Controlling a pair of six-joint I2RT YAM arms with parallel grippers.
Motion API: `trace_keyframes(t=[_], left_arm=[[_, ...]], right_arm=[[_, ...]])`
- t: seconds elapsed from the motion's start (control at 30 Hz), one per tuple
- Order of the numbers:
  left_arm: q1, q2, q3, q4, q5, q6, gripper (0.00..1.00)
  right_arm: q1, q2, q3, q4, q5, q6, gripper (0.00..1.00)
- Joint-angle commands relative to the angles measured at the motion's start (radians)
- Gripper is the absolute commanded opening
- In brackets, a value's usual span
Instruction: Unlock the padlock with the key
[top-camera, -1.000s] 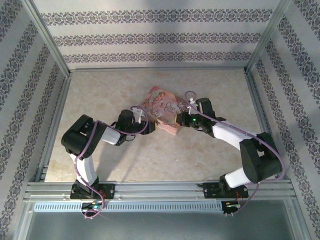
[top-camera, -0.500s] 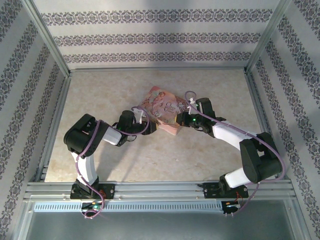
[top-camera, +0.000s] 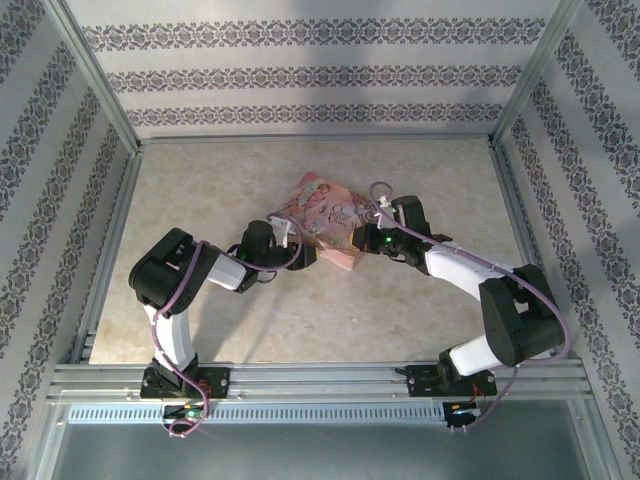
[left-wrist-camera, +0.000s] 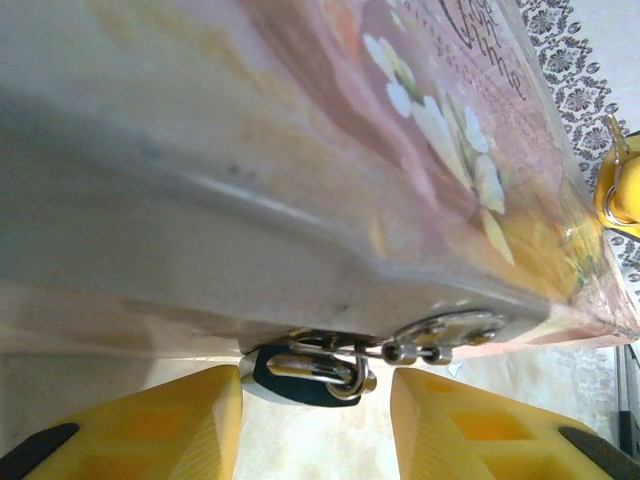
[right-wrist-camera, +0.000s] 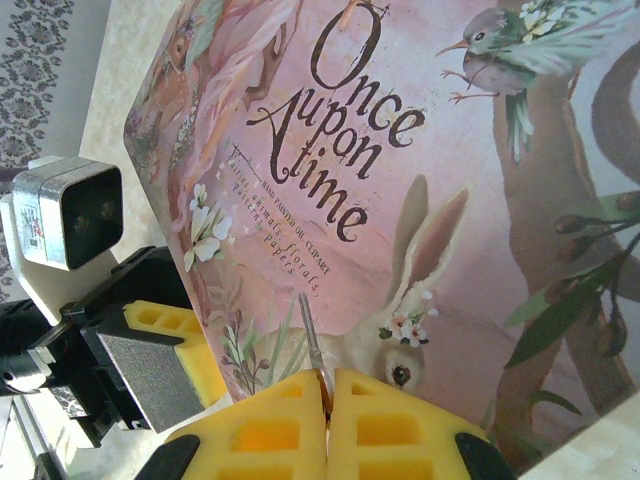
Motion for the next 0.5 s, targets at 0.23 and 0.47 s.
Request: trace_keyframes(t=[0.23,0.47], left_arm=[[-0.020,0.009,0.035,-0.011,-0.019,0.022,0.41],[-0.031,0.019,0.048,-0.029,-0.027,0.031,0.40]], right_arm=[[0.004,-0.006,0.010,-0.014,0.023,-0.021,0.00],[0.005,-0.004,0.008,-0.014,0.024,-0.021,0.00]])
